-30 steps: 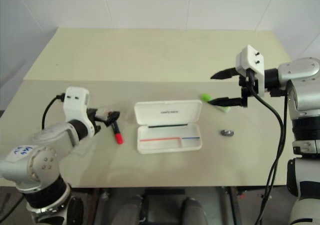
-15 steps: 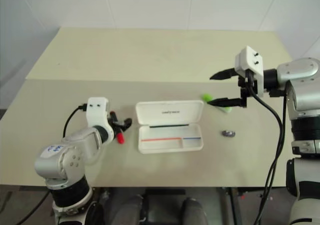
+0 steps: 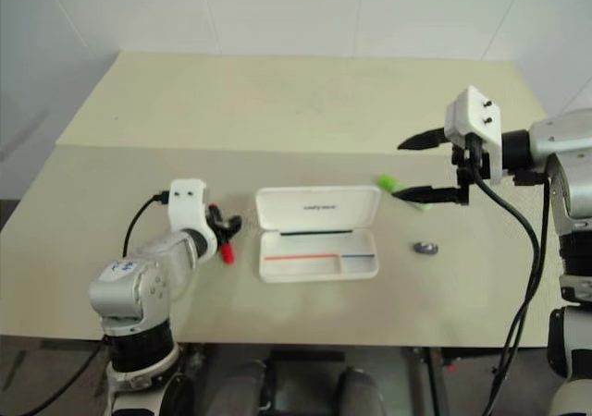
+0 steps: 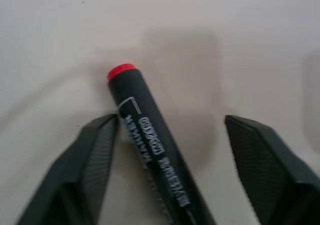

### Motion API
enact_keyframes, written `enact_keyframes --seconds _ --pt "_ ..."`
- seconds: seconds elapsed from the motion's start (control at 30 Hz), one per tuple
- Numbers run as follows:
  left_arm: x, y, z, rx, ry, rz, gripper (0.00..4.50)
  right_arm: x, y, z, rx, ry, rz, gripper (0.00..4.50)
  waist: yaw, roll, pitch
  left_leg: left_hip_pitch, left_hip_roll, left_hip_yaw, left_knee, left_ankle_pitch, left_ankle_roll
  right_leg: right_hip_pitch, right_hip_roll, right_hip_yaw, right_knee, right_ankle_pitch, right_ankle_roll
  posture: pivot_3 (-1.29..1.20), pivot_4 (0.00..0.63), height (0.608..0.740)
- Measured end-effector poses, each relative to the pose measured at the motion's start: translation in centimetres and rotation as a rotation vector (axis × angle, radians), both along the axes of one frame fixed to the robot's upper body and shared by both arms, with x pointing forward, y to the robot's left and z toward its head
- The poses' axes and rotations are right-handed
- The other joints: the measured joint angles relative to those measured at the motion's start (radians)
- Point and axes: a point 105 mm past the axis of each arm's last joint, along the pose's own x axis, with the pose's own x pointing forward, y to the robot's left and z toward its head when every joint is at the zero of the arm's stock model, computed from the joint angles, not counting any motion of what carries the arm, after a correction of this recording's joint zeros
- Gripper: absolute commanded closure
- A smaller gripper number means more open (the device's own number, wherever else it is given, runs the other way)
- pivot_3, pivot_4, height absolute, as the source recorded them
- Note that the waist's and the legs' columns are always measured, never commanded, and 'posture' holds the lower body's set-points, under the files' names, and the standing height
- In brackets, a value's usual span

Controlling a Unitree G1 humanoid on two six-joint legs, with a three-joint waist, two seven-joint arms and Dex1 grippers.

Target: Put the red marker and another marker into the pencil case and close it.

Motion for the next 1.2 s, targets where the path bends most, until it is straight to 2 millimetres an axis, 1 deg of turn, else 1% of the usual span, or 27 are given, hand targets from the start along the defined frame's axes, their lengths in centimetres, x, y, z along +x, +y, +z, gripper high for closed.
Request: enact_keyframes --seconds 0.1,0.2,0.33,0.43,0.47,0.6,0.7,0.77,0.8,0.87,0.93,0.97,1.03,1.1,1.17,1.2 --pt "0.2 0.4 0.1 0.010 0.003 -0.002 2.90 -0.2 0.4 0.2 -0.006 -0.014 0.010 0.00 0.002 0.000 0.000 0.000 0.000 0.000 0.000 0.000 0.000 0.000 0.000 0.000 0.000 0.000 0.000 0.00 0.150 0.740" --pt "0.3 0.3 0.2 0.029 0.003 -0.029 3.85 -0.3 0.7 0.4 -0.006 -0.026 0.023 0.00 0.000 0.000 0.000 0.000 -0.001 0.000 -0.001 0.000 0.000 0.000 0.000 0.000 -0.001 0.000 0.000 0.00 0.150 0.740" --pt "0.4 0.8 0.3 0.081 -0.004 -0.059 3.89 -0.2 1.2 0.6 0.007 -0.039 0.038 0.00 -0.004 0.000 0.000 0.000 0.000 0.000 -0.001 0.000 0.000 0.000 0.000 0.000 0.000 0.000 0.000 0.00 0.150 0.740" --pt "0.5 1.0 0.7 0.106 -0.026 -0.080 3.89 -0.1 1.5 0.6 0.016 -0.041 0.045 0.00 -0.005 0.000 0.000 -0.001 0.000 0.000 -0.001 0.000 0.000 -0.001 0.000 0.000 -0.002 0.000 0.000 0.00 0.150 0.740" --pt "0.6 1.2 1.0 0.141 -0.038 -0.104 3.89 0.0 1.6 0.5 0.019 -0.041 0.048 0.00 -0.005 -0.001 0.001 -0.001 0.000 0.000 -0.002 0.000 0.000 -0.002 0.000 0.000 -0.001 0.000 0.000 0.00 0.150 0.740" --pt "0.6 3.0 2.8 0.282 -0.099 -0.187 3.89 0.2 1.7 0.3 0.030 -0.035 0.045 0.00 -0.008 -0.001 0.001 -0.001 0.000 0.002 -0.003 0.000 0.000 -0.003 0.001 0.001 -0.002 0.000 0.000 0.00 0.150 0.740" --pt "0.3 4.0 3.9 0.334 -0.118 -0.260 3.89 0.3 1.9 0.4 0.035 -0.037 0.050 0.00 -0.008 -0.001 0.001 -0.001 0.001 0.002 -0.004 0.000 0.000 -0.003 0.001 0.001 -0.003 0.000 0.000 0.00 0.150 0.740" --pt "-0.6 4.3 5.0 0.362 -0.123 -0.365 3.89 0.3 1.9 0.4 0.037 -0.038 0.051 0.00 -0.009 -0.002 0.001 -0.002 0.001 0.002 -0.005 0.000 0.000 -0.004 0.001 0.001 -0.003 0.000 0.000 0.00 0.150 0.740" --pt "-1.5 4.4 5.8 0.367 -0.131 -0.437 3.89 0.3 1.9 0.4 0.037 -0.037 0.050 0.00 -0.009 -0.002 0.001 -0.002 0.001 0.002 -0.006 0.000 0.000 -0.004 0.001 0.001 -0.004 0.000 0.000 0.00 0.150 0.740" --pt "-3.3 4.2 7.5 0.373 -0.156 -0.563 3.89 0.3 1.8 0.3 0.037 -0.035 0.050 0.00 -0.011 -0.002 0.001 -0.001 0.001 0.003 -0.009 0.000 0.000 -0.004 0.001 0.002 -0.006 0.000 0.000 0.00 0.150 0.740" --pt "-4.6 3.9 8.7 0.363 -0.178 -0.656 3.89 0.3 1.8 0.3 0.036 -0.034 0.049 0.00 -0.012 -0.002 0.001 -0.001 0.001 0.003 -0.010 0.000 0.000 -0.004 0.001 0.001 -0.007 0.000 0.000 0.00 0.150 0.740" --pt "-5.6 3.4 9.1 0.332 -0.182 -0.730 3.89 0.2 1.7 0.1 0.036 -0.029 0.048 0.00 -0.011 -0.002 0.001 -0.001 0.001 0.003 -0.011 0.000 0.000 -0.004 0.001 0.001 -0.007 0.000 0.000 0.00 0.150 0.740" --pt "-7.2 2.3 9.4 0.300 -0.185 -0.863 3.89 0.2 1.6 -0.2 0.036 -0.017 0.042 0.00 -0.009 -0.002 0.001 -0.001 0.001 0.003 -0.010 0.000 0.000 -0.004 0.001 0.001 -0.008 0.000 0.000 0.00 0.150 0.740" --pt "-8.3 1.1 9.3 0.303 -0.188 -0.974 3.89 0.1 1.5 -0.4 0.032 -0.009 0.038 0.00 -0.007 -0.001 0.001 -0.001 0.001 0.003 -0.010 0.000 0.000 -0.004 0.001 0.001 -0.007 0.000 0.000 0.00 0.150 0.740" --pt "-8.5 -0.4 8.8 0.290 -0.190 -1.048 3.89 -0.1 1.5 -0.4 0.023 -0.013 0.040 0.00 -0.005 -0.001 0.001 0.000 0.000 0.003 -0.010 0.000 0.000 -0.003 0.001 0.001 -0.007 0.000 0.000 0.00 0.150 0.740" --pt "-8.4 -1.5 8.4 0.271 -0.193 -1.087 3.89 -0.2 1.5 -0.3 0.021 -0.015 0.042 0.00 -0.004 -0.001 0.001 -0.001 0.000 0.003 -0.009 0.001 0.000 -0.003 0.001 0.001 -0.006 0.000 0.000 0.00 0.150 0.740"
